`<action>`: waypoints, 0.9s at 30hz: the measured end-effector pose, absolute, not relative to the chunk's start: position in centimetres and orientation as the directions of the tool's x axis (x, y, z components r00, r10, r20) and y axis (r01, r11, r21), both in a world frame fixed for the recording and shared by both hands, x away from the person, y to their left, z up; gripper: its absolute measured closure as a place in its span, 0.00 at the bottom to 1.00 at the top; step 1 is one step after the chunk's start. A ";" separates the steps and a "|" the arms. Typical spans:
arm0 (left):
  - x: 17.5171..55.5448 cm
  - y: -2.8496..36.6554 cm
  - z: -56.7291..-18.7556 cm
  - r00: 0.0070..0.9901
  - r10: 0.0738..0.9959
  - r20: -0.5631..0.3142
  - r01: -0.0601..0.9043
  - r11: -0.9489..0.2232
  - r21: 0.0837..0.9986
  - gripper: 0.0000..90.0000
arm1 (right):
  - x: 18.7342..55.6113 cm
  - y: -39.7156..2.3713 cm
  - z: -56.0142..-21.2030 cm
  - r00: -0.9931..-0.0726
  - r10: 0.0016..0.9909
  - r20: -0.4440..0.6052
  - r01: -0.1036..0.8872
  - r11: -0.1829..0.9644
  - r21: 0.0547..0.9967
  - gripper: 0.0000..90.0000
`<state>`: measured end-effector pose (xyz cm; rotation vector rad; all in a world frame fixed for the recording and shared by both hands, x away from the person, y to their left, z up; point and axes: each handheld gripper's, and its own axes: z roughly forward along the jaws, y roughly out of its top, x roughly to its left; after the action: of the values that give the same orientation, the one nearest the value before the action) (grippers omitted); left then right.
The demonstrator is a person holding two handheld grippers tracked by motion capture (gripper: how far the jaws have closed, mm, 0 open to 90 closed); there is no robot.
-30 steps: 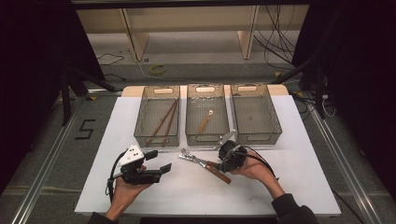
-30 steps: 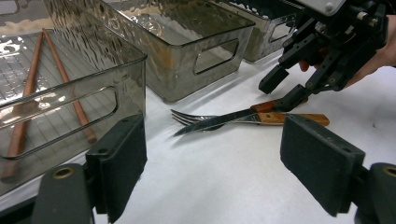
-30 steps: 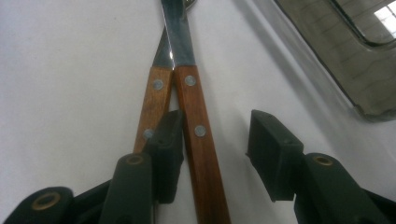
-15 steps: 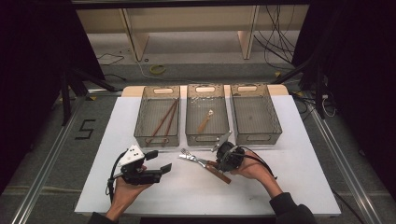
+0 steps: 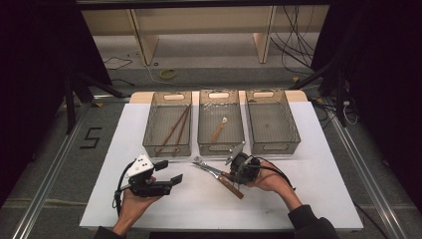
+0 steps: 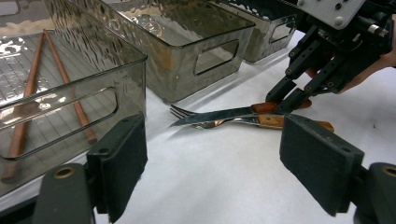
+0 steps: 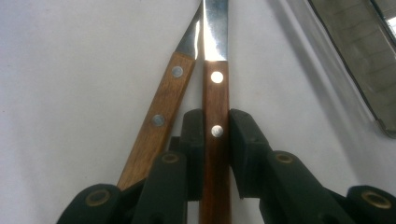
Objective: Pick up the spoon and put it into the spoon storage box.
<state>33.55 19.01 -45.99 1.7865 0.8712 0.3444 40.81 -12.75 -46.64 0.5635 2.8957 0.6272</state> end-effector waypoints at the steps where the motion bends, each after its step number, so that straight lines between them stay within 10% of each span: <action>1: 33.6 19.0 -46.0 0.691 0.701 -0.174 0.394 -0.164 0.904 0.25 | 40.8 -12.8 -46.6 -0.922 0.383 -0.049 0.328 0.843 0.426 0.86; 27: 33.5 19.2 -45.9 0.692 0.699 -0.180 0.378 -0.139 0.915 0.23 | 41.4 -16.9 -41.7 -0.871 0.492 0.010 0.391 0.678 0.622 0.86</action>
<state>33.53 19.19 -45.91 1.7545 0.8627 0.3485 41.36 -16.87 -41.70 0.7235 2.7313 0.9577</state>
